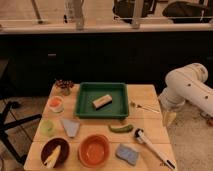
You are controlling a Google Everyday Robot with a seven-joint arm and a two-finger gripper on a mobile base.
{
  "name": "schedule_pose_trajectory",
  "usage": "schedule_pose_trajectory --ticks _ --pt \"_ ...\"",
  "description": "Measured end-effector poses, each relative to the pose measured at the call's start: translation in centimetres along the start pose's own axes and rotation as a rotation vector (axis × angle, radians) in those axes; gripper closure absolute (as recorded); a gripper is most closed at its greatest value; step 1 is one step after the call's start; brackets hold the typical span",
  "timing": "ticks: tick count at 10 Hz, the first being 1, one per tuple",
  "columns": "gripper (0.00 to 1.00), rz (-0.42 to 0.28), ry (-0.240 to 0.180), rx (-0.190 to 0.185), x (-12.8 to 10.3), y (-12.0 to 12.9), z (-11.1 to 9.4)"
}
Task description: Place sponge in tray
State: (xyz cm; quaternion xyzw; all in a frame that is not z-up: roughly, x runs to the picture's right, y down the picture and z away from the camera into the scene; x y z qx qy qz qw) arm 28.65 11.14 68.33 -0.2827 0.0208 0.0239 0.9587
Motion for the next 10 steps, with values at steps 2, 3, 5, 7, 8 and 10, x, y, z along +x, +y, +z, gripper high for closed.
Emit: schedule_pose_trajectory --ticks 2,3,5,7,8,10 --pt "0.2 0.0 0.0 0.0 0.0 0.0 0.0" --pt "0.2 0.0 0.0 0.0 0.0 0.0 0.0" --pt "0.2 0.003 -0.002 0.001 0.1 0.0 0.0" --pt "0.2 0.042 -0.049 0.001 -0.4 0.2 -0.1" --pt "0.2 0.119 -0.128 -0.004 -1.7 1.0 -0.3" --pt "0.2 0.191 -0.227 -0.015 -3.6 2.0 -0.5"
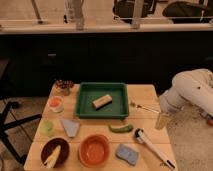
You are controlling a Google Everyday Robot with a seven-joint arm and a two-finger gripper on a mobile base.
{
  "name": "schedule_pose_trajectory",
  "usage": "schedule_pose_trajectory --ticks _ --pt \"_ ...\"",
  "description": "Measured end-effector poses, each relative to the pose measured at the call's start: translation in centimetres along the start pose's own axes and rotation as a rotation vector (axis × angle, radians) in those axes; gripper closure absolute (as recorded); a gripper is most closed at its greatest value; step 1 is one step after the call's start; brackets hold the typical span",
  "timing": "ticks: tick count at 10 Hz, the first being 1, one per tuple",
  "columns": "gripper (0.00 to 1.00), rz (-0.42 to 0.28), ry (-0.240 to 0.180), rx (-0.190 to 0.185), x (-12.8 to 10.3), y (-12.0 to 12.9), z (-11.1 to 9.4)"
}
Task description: Place sponge in tray
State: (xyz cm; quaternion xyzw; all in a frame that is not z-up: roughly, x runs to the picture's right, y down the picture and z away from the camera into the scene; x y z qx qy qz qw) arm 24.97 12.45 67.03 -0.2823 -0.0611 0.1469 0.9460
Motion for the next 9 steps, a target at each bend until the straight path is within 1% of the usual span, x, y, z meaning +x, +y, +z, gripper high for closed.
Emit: schedule_pose_trajectory --ticks 1,2,3,4,5,7,8,9 --pt "0.2 0.055 -0.077 -0.013 -0.4 1.0 0.0" --pt "0.2 0.111 -0.123 -0.031 -1.1 2.0 0.2" --pt "0.2 0.142 -0.136 -0.045 -1.6 2.6 0.5" --pt "0.2 0.166 -0.122 -0.056 -2.1 3.1 1.0" --pt "0.2 0.167 -0.093 -0.06 -2.2 3.6 1.5" --pt "0.2 0.147 -0.009 -0.071 -3.6 4.7 3.0" --pt "0.2 0.126 0.029 -0.075 -4.6 5.2 3.6" --pt "0.2 0.123 0.042 -0.077 -4.5 5.3 3.8"
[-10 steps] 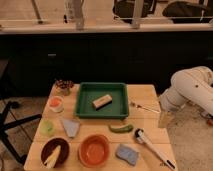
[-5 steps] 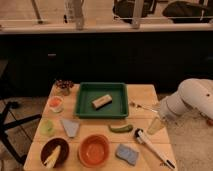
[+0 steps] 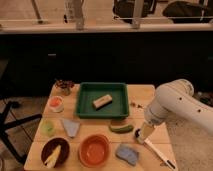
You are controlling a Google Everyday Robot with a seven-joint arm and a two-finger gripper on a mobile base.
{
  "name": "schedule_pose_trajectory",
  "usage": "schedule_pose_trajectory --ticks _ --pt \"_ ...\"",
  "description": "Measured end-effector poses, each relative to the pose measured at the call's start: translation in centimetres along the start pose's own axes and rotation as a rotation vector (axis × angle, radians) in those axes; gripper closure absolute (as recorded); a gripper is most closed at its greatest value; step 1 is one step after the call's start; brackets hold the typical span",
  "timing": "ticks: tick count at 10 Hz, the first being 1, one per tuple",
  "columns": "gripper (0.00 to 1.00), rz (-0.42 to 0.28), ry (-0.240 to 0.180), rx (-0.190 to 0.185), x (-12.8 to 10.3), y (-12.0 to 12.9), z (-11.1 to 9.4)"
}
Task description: Place sponge in tray
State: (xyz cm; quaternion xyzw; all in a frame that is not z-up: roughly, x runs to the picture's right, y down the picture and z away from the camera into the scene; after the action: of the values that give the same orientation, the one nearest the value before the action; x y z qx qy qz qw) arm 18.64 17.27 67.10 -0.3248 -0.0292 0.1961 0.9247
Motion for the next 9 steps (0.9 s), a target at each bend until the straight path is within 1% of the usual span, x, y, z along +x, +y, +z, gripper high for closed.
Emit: schedule_pose_trajectory --ticks 7,8,9 --pt "0.2 0.008 0.0 0.0 0.0 0.1 0.1" --pt "0.2 0.02 -0.002 -0.008 -0.1 0.5 0.8" --pt "0.2 0.031 -0.009 -0.021 0.0 1.2 2.2"
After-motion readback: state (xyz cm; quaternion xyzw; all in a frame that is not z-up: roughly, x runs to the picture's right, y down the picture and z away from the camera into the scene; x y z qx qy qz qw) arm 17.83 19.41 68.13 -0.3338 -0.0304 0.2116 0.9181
